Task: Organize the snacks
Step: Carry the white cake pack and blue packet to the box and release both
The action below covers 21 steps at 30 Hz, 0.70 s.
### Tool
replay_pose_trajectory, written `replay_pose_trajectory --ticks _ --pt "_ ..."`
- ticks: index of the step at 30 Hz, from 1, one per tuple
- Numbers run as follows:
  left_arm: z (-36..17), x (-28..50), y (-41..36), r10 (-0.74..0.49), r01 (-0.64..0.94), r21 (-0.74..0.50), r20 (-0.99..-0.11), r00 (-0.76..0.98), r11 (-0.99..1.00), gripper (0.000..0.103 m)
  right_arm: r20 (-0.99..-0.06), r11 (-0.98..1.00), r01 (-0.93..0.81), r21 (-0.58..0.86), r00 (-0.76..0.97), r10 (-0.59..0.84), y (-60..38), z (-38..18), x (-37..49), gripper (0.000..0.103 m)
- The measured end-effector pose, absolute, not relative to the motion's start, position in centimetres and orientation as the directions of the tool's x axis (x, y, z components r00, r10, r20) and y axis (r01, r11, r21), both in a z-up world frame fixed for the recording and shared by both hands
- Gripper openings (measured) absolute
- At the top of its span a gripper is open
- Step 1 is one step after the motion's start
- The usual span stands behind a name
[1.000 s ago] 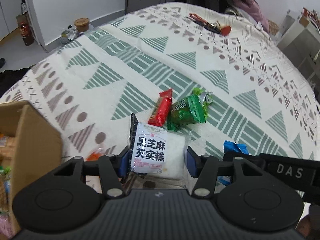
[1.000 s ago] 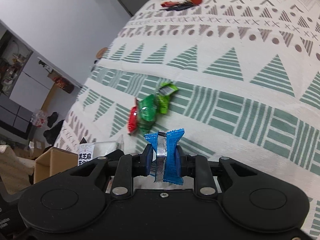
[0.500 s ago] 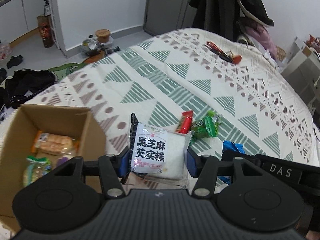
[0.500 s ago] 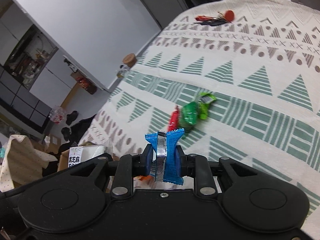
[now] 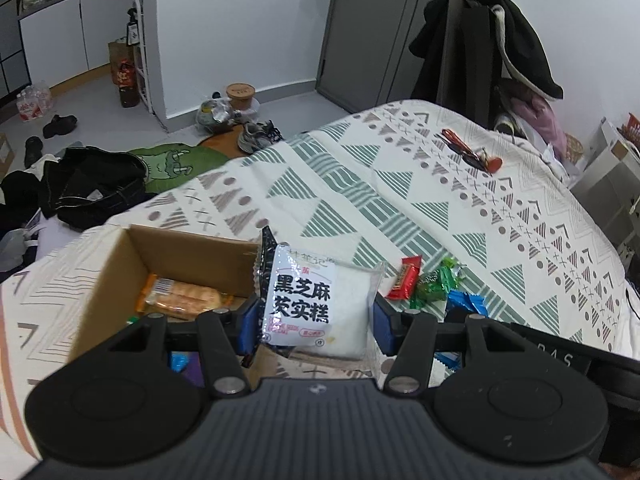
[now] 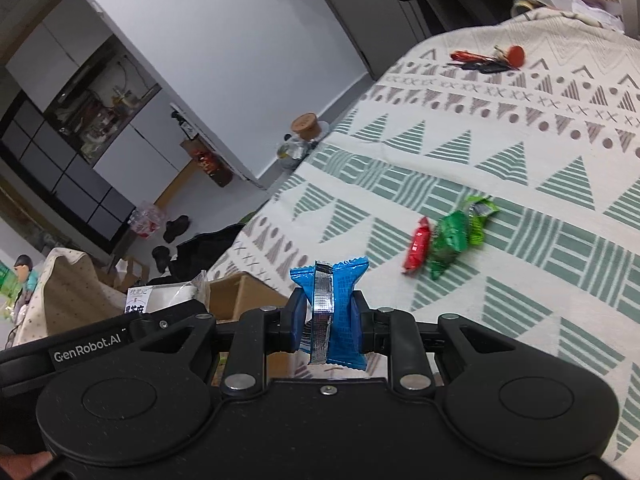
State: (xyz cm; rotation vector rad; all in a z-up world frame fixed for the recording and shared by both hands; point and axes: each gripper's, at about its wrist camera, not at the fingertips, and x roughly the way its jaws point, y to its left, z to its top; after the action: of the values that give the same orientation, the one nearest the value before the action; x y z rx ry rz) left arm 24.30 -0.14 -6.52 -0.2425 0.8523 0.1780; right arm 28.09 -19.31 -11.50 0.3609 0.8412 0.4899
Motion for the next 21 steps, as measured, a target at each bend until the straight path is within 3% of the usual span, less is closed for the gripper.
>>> replay_pose_trajectory --ticks 21 --pt "-5.5 19.4 8.1 0.124 -0.394 -0.197 -0.746 0.655 0.898 0.055 -0.587 0.812 -0.386 0.439 0.561 0.584 -15.1 -10.6 25.7 0.023"
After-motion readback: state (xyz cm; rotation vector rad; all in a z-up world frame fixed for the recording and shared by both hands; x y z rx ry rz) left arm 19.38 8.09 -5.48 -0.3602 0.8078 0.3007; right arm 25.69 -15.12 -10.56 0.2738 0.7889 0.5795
